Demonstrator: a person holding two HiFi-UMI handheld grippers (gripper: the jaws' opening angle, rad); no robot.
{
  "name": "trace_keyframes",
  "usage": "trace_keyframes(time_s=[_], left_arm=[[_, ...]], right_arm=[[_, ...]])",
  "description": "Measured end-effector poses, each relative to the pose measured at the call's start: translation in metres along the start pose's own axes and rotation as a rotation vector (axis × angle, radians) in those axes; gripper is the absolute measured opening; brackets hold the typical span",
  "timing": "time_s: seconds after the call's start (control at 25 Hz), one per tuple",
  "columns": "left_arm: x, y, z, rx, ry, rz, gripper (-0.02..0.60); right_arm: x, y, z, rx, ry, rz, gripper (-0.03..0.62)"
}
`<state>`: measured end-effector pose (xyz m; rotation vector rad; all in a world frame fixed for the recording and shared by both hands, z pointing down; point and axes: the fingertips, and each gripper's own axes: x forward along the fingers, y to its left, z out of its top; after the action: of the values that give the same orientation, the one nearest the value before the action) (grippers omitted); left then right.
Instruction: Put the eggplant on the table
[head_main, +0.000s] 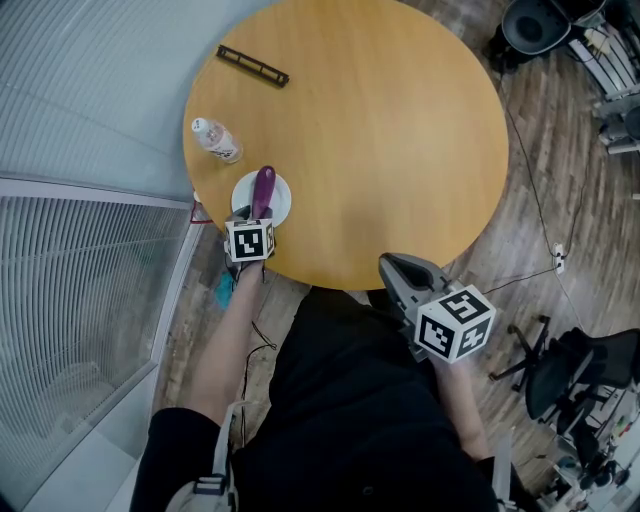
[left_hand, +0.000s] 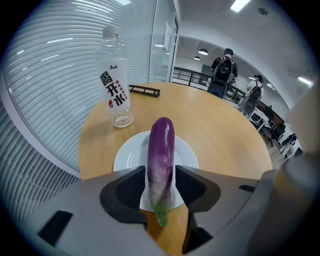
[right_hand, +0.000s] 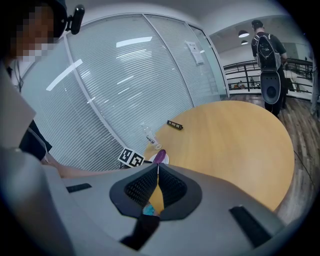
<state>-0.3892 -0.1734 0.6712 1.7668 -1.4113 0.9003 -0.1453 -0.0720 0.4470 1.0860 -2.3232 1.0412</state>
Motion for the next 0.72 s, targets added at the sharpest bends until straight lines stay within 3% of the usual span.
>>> trace_keyframes(time_s=[0.32, 0.72], left_arm=[[-0.013, 0.001, 0.006, 0.009, -0.022, 0.010, 0.193], [-0.049, -0.020, 0.028, 0.009, -0.117, -0.028, 0.181]], right_arm=[[-0.001, 0.004, 0.000, -0.003, -0.012, 0.013, 0.018], [-0.003, 0.011, -0.001, -0.030, -0.030, 0.040, 0.018]])
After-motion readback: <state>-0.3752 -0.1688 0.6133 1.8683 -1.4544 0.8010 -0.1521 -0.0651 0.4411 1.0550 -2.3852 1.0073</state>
